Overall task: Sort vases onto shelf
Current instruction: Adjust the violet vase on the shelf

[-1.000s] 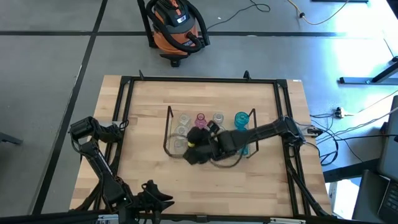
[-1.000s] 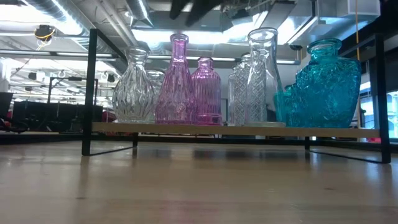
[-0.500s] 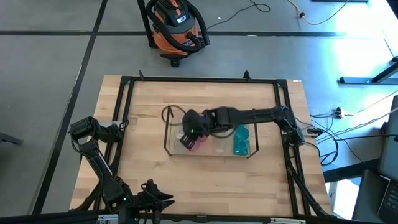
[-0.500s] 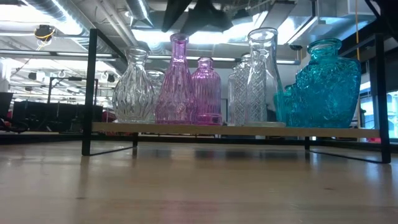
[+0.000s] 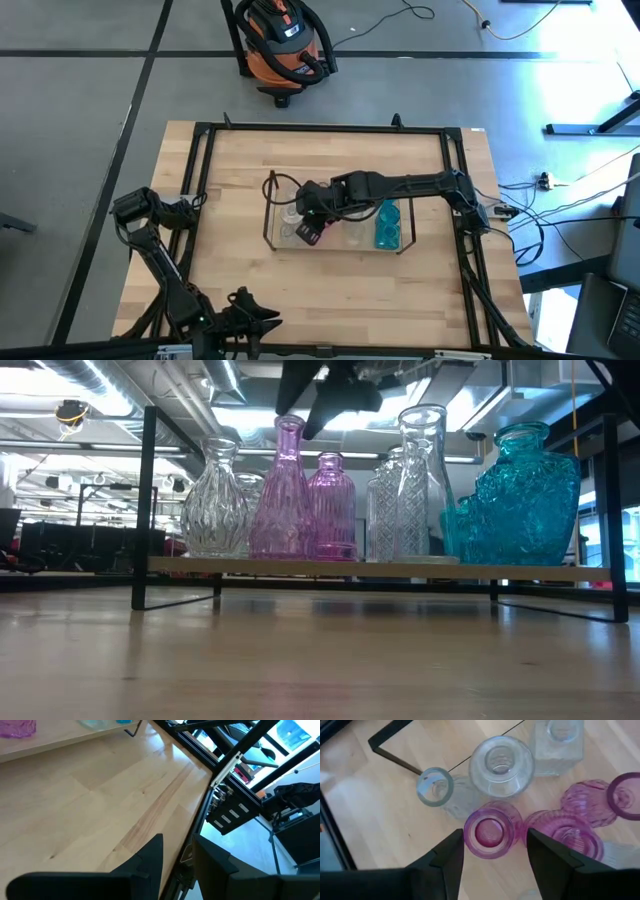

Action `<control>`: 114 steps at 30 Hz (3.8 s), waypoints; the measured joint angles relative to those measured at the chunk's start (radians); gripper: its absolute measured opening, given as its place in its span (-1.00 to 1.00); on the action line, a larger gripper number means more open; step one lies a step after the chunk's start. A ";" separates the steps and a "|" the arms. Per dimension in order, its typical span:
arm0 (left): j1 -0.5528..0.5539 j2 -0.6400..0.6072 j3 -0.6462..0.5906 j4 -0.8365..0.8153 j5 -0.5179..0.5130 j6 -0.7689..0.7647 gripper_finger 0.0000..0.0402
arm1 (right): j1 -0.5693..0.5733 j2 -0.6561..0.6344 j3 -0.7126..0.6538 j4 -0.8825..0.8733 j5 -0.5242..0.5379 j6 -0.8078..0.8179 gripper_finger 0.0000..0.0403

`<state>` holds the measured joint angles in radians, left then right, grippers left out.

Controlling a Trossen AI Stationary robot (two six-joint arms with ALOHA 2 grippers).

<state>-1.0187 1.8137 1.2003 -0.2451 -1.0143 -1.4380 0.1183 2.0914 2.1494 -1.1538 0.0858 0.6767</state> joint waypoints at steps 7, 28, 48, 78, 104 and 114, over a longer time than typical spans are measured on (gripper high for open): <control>0.005 0.000 0.000 0.004 0.000 0.000 -0.53 | -0.001 0.003 0.000 0.005 0.009 -0.006 -0.06; 0.004 0.000 0.000 0.032 0.001 0.008 -0.53 | 0.000 0.064 0.000 0.000 -0.052 -0.032 -0.37; 0.004 0.000 0.000 0.031 0.001 0.009 -0.53 | 0.016 0.064 0.000 0.022 -0.053 -0.036 -0.42; 0.004 0.000 0.000 0.030 0.002 0.010 -0.53 | 0.019 0.081 0.000 0.113 -0.038 -0.043 -0.39; 0.004 0.000 0.000 0.030 0.002 0.013 -0.53 | 0.035 0.064 -0.001 -0.022 -0.023 -0.045 -0.67; 0.004 0.000 0.000 0.031 0.002 0.031 -0.53 | 0.049 0.038 0.000 -0.020 -0.013 -0.050 -0.76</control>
<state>-1.0149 1.8137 1.2003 -0.2146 -1.0128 -1.4075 0.1674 2.1294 2.1494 -1.1738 0.0730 0.6266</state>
